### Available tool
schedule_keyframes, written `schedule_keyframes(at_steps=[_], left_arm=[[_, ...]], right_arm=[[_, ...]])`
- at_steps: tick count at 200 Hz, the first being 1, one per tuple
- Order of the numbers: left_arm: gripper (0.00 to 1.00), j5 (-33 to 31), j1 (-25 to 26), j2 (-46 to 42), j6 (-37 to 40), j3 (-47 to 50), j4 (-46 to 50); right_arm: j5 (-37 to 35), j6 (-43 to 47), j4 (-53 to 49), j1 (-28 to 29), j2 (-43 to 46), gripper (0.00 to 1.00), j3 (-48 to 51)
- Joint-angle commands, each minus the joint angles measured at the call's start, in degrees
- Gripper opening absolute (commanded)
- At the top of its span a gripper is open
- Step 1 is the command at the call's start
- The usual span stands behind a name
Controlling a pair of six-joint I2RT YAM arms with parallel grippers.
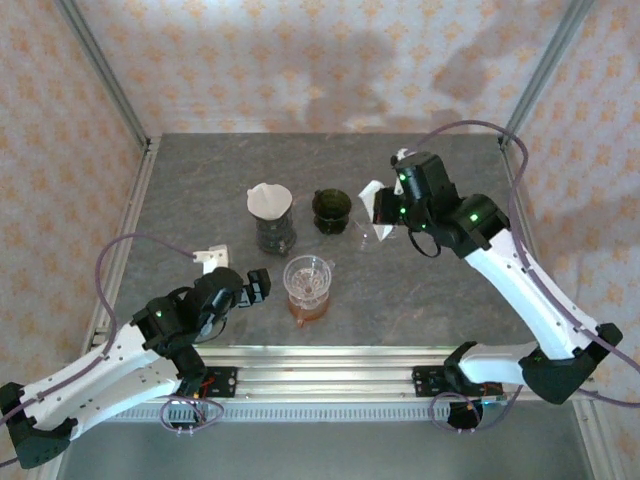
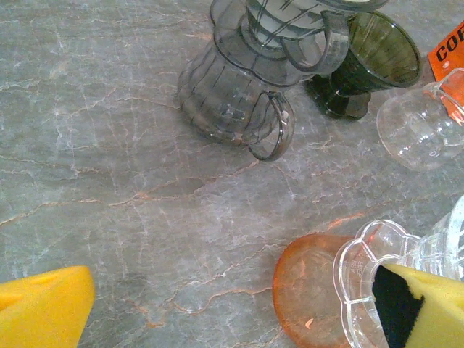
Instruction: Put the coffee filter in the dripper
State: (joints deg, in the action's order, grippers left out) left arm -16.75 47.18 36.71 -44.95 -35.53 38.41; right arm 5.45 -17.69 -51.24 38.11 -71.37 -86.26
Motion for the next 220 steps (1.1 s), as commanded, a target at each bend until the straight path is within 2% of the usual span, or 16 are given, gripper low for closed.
schedule_keyframes(at_steps=[1,50,93,150,220], left_arm=[[1.00,-1.64,-0.59,-0.76,-0.30,-2.15,3.10],[1.00,-2.28,-0.57,-1.47,-0.27,-2.69,4.21],[1.00,-2.32,-0.59,-1.47,-0.23,-2.75,4.48],[1.00,-2.02,-0.57,-1.73,-0.36,-2.72,4.40],[1.00,-0.96,-0.57,-1.76,-0.14,-2.51,3.56]], right_arm=[[6.19,1.45,-6.37,3.47,0.28,0.00,-3.74],[13.02,0.46,-13.04,10.84,-3.82,0.00,-9.06],[17.15,-0.74,-17.51,14.28,-8.46,0.00,-12.26],[14.88,-1.88,-26.28,16.81,-17.46,0.00,-20.46],[15.26,-2.48,-25.03,17.59,-25.02,0.00,-25.29]])
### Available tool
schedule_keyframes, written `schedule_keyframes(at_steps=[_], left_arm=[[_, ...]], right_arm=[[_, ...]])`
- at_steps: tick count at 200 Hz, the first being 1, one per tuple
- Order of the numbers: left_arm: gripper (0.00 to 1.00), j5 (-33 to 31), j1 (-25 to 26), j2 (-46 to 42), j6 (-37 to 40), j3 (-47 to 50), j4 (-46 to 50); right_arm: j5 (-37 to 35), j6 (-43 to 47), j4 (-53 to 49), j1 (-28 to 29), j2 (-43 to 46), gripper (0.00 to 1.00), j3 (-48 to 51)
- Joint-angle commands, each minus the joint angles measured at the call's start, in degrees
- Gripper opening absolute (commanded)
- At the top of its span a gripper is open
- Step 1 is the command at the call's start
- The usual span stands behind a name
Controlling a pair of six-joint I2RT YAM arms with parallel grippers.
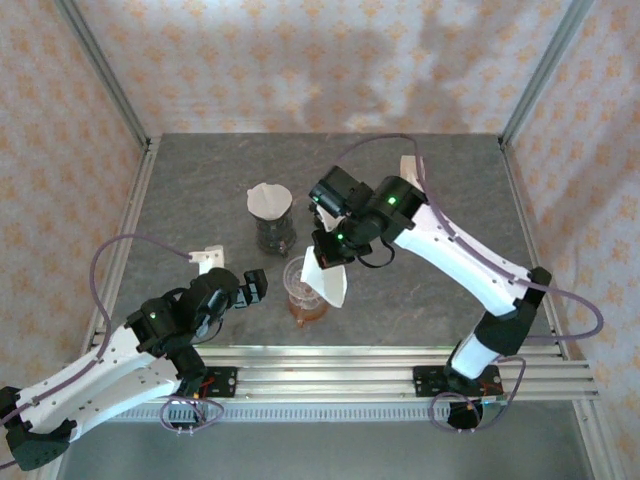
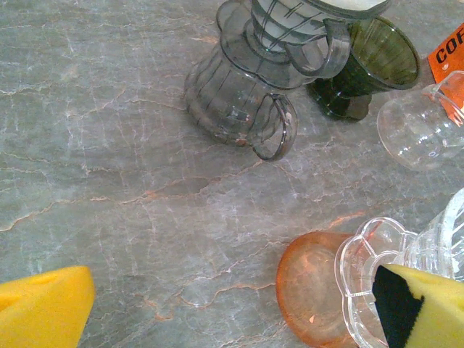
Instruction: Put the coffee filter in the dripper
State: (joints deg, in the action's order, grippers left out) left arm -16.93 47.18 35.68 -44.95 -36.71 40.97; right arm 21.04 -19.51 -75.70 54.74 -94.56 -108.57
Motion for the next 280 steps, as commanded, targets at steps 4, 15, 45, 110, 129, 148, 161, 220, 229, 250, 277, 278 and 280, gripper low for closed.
schedule_keyframes(at_steps=[4,15,45,110,129,148,161,220,229,250,277,278,280], left_arm=[[1.00,-0.68,-0.59,-0.79,-0.06,-1.30,0.80],[1.00,-0.33,-0.60,-0.75,0.03,-1.39,0.61],[1.00,0.02,-0.60,-0.53,0.39,-1.52,0.51],[1.00,1.17,-0.52,-0.36,0.21,-1.08,-0.19],[1.00,1.42,-0.53,-0.24,0.28,-1.17,-0.19],[1.00,1.78,-0.57,-0.35,0.31,-1.14,-0.41],[1.00,2.28,-0.60,-0.35,0.39,-1.15,-0.79],[1.00,4.78,-0.57,-0.54,1.19,-1.64,-2.06],[1.00,5.42,-0.57,-0.44,1.40,-1.95,-2.50],[0.99,7.73,-0.64,0.30,2.34,-3.59,-3.26],[0.98,12.42,-2.17,5.19,4.12,-8.38,-2.11],[0.98,12.65,-2.26,5.45,4.19,-8.73,-2.03],[0.99,13.11,-2.51,5.96,4.33,-9.26,-1.88]], right_arm=[[-0.27,-0.70,-0.44,1.00,-2.30,0.00,-3.13],[0.05,-0.54,-0.02,1.07,-3.42,0.00,-3.39],[0.04,-0.29,1.08,1.15,-5.99,0.00,-3.73],[0.32,-0.24,4.26,1.68,-9.15,0.00,-2.27],[0.32,-0.39,5.01,1.73,-9.41,0.00,-1.35],[0.40,-0.53,5.72,1.86,-9.58,0.05,-0.53],[0.65,-0.60,6.15,1.99,-9.52,0.14,-0.41],[-2.95,-0.36,7.93,1.99,-5.92,0.44,0.33],[-4.03,-0.34,8.23,2.03,-4.78,0.46,1.02],[-7.17,-0.64,9.60,2.04,-1.08,0.47,3.74],[-13.11,-1.27,12.07,2.04,4.66,0.50,9.38],[-13.38,-1.34,12.16,2.04,4.83,0.50,9.58],[-13.81,-1.37,12.36,2.01,5.18,0.50,9.95]])
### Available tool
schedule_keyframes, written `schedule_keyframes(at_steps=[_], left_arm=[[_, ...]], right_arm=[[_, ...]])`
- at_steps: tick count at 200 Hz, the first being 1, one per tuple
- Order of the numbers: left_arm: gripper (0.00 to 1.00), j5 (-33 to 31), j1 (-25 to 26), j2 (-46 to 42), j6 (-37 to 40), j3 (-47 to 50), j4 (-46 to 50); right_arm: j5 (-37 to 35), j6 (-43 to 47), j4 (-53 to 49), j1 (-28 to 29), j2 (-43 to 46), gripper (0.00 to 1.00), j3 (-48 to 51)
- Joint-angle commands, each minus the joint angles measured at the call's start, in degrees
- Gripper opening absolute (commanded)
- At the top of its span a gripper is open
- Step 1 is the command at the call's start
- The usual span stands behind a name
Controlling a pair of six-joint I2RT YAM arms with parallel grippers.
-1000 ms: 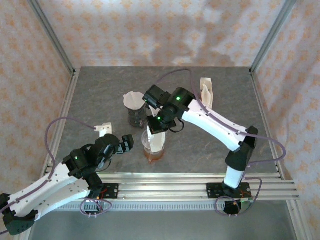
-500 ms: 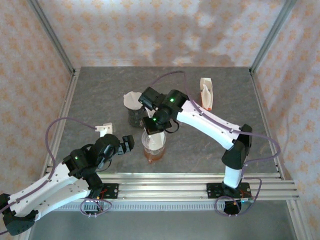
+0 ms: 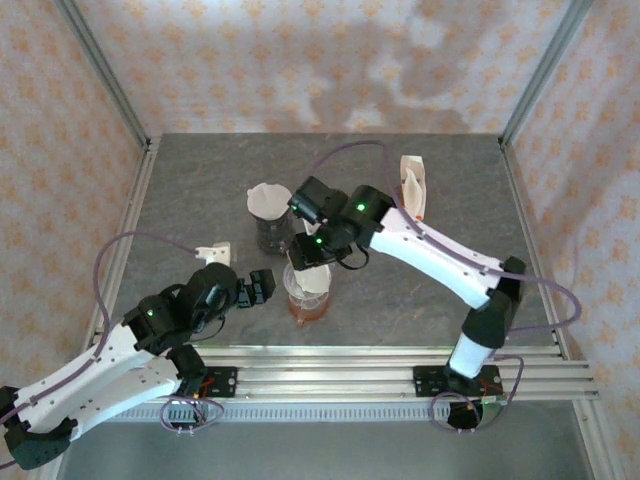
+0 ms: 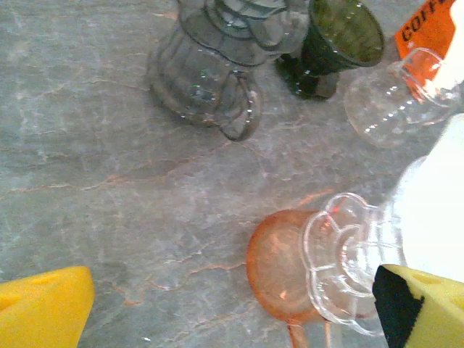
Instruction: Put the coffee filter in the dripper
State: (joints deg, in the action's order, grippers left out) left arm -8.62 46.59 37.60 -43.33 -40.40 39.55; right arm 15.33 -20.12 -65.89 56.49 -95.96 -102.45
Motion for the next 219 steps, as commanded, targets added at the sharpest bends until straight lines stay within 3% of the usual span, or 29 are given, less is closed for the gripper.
schedule_keyframes(at_steps=[1,13,65,86,113,219], left_arm=[[0.98,5.05,-2.10,4.31,2.76,-5.78,-0.36],[0.97,8.39,-3.55,7.47,3.91,-8.42,0.33],[0.67,19.09,-4.66,21.12,9.58,-20.64,3.60],[0.66,20.32,-4.66,23.04,10.74,-22.43,4.21],[0.51,19.96,-4.63,25.15,11.18,-23.37,6.05],[0.21,20.11,-4.66,26.75,9.51,-20.70,4.39]], right_arm=[[-8.42,-0.78,2.57,0.28,6.80,0.50,4.15],[-10.70,-1.17,3.61,0.28,9.09,0.50,6.95],[-11.84,-4.02,8.24,-1.44,15.98,0.48,17.59],[-11.82,-4.68,9.30,-1.81,17.76,0.48,19.95],[-11.55,-4.92,9.73,-2.17,18.72,0.48,21.35],[-10.50,-4.63,10.60,-3.13,19.37,0.47,22.66]])
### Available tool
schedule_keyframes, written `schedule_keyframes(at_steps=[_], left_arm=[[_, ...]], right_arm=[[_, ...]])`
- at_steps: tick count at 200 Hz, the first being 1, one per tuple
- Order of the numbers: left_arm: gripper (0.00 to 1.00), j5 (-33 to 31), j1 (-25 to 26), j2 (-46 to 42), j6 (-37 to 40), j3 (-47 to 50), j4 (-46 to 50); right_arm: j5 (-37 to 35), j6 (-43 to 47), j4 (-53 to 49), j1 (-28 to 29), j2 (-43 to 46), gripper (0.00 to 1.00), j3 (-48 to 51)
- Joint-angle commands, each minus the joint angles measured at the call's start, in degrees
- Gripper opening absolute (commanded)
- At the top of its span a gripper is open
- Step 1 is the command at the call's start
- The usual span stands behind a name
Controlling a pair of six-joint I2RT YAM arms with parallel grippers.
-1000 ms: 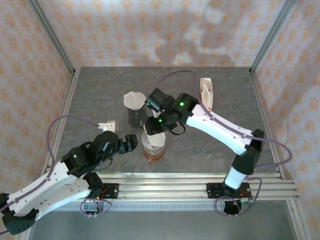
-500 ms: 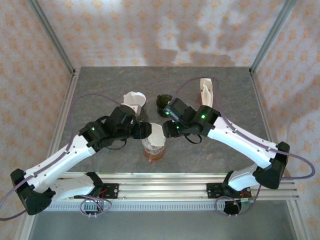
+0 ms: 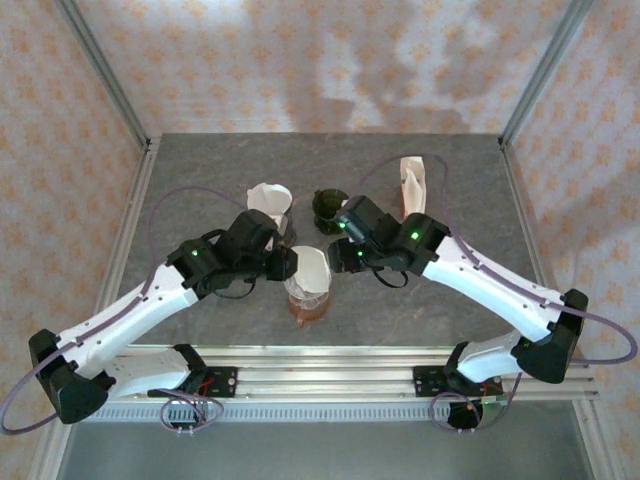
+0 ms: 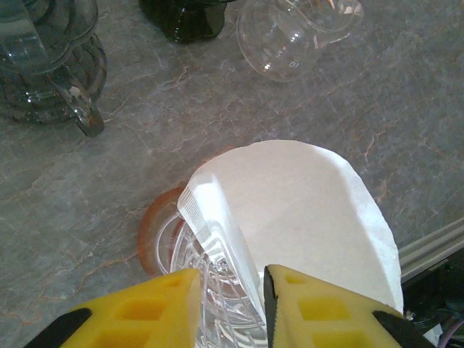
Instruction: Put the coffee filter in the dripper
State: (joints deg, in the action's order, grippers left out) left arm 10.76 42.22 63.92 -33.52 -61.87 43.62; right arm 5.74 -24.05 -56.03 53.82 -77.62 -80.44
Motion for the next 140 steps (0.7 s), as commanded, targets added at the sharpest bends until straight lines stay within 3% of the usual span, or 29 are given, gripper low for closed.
schedule_keyframes(at_steps=[1,54,140], left_arm=[[0.21,0.74,-0.29,0.47,-0.31,0.78,0.33],[0.05,1.13,-0.27,0.27,-1.19,2.09,-0.58],[0.03,1.16,-0.25,-0.17,-1.29,3.15,-1.16]], right_arm=[[-0.86,-0.67,0.75,-0.47,1.01,0.47,0.65],[1.35,0.91,0.89,-0.56,-1.14,0.42,-0.34],[5.76,4.07,0.92,0.74,-8.12,0.42,-4.28]])
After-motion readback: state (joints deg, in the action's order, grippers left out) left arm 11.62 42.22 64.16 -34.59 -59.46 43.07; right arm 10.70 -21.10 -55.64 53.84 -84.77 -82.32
